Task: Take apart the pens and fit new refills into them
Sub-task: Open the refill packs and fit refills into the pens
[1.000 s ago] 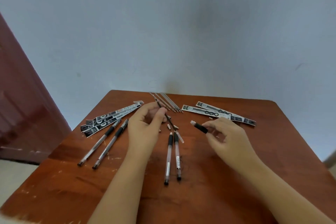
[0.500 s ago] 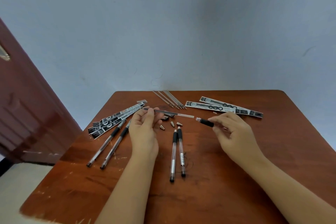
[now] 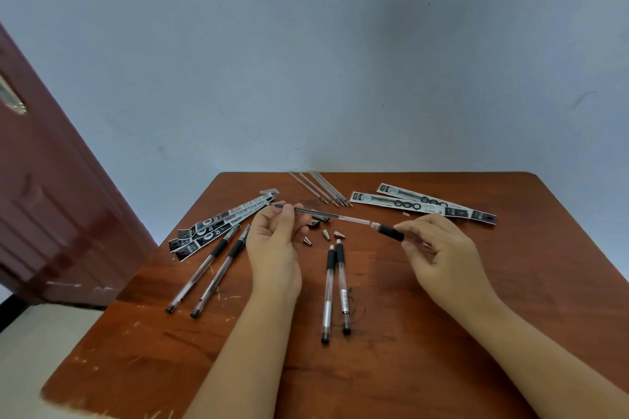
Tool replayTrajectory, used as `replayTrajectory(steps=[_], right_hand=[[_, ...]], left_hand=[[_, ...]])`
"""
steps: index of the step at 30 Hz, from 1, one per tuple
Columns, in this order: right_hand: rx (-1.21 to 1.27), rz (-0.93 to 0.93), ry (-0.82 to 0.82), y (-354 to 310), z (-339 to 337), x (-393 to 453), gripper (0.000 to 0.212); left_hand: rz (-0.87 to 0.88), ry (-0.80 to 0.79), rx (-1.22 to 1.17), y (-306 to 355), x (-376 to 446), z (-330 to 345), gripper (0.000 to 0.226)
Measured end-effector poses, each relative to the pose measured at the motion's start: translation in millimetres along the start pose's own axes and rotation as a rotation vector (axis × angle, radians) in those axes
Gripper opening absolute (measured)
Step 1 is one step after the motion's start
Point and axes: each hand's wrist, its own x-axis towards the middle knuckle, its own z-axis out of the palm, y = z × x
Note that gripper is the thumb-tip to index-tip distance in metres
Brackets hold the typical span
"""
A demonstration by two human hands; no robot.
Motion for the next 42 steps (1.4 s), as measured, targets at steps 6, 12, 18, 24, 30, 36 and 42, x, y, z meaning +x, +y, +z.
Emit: replayTrajectory(steps=[6,12,18,24,30,36,42], right_hand=[[0.008,0.008,0.005,1,0,-1,0.026],[0.008,-0.05,-0.017,2,3,-3,0.022],[0.118,0.032,-0.02,-2,0,-2,0.031],[0.066,0.006,-0.013,-1,1,-2,0.016],[0.148,-0.029,-0.044,-5,2,-2,0.021],[0.161,0.01,-0.038,-3,-2,-3,0.028],[-0.062,0.142,-0.191,9,14,9,0.011]], left_hand=[[-0.021,-0.033,0.042,1,-2,1,0.018],[-0.073,-0.23,0.19,-3,-9,3,0.016],[-0.279,-0.455,0.185,-8,-18,7,0.022],[-0.289,-0.48,0.164,-7,-20,7,0.021],[-0.207,-0.4,0.112,-6,-21,9,0.018],[-0.109,-0.133,-0.316,22,-2,-3,0.009],[-0.127,-0.008,-0.329,36,12,-15,0.016]])
